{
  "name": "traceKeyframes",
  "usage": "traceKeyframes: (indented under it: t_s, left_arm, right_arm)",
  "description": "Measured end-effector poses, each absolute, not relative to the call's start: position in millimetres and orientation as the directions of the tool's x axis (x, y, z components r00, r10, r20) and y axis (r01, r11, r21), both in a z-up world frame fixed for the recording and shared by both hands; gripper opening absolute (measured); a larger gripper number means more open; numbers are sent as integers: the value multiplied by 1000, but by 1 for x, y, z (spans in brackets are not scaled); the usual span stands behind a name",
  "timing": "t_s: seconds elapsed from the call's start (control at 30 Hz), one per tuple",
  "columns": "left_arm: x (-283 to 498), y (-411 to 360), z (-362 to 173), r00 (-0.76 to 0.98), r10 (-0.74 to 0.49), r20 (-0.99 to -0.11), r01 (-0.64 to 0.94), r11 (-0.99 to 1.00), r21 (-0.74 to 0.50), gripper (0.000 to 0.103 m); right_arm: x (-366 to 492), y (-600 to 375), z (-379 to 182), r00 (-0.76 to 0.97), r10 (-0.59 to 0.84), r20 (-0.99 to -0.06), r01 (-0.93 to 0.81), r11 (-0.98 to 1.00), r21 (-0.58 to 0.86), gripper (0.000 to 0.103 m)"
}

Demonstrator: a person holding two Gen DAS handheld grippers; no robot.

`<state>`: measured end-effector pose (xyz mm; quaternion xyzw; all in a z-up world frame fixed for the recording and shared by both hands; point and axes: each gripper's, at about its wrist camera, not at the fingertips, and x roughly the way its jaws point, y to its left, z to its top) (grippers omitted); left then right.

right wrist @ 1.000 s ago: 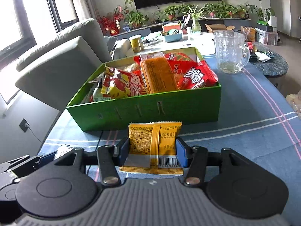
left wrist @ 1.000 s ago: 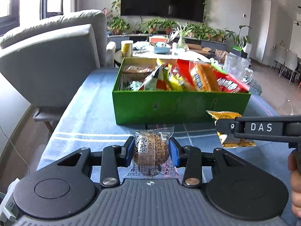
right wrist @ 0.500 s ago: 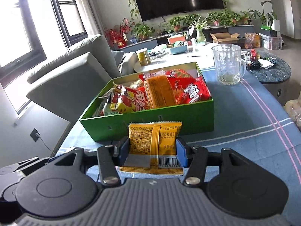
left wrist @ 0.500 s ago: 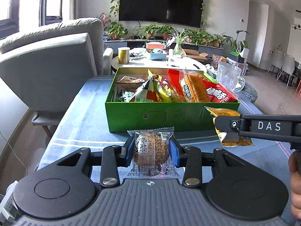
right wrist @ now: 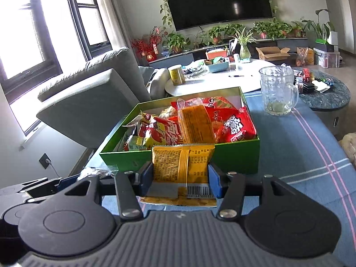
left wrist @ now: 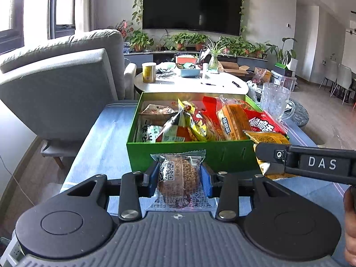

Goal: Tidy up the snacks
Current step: 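Carry the pastry and yellow bag over the green box and lower them inside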

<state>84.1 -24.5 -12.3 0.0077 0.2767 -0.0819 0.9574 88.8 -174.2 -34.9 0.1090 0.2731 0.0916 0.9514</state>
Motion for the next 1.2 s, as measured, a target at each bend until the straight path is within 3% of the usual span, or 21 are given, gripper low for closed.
traceKeyframes:
  t_s: [0.67, 1.2]
  left_arm:
    - [149, -51, 28, 860, -226, -457, 233, 972, -43, 36]
    - [225, -69, 21, 837, -236, -493, 241, 969, -53, 37]
  right_arm:
    - [149, -209, -1, 868, 200, -455, -44, 943, 330, 84]
    - [208, -213, -1, 857, 204, -473, -19, 930, 368, 84]
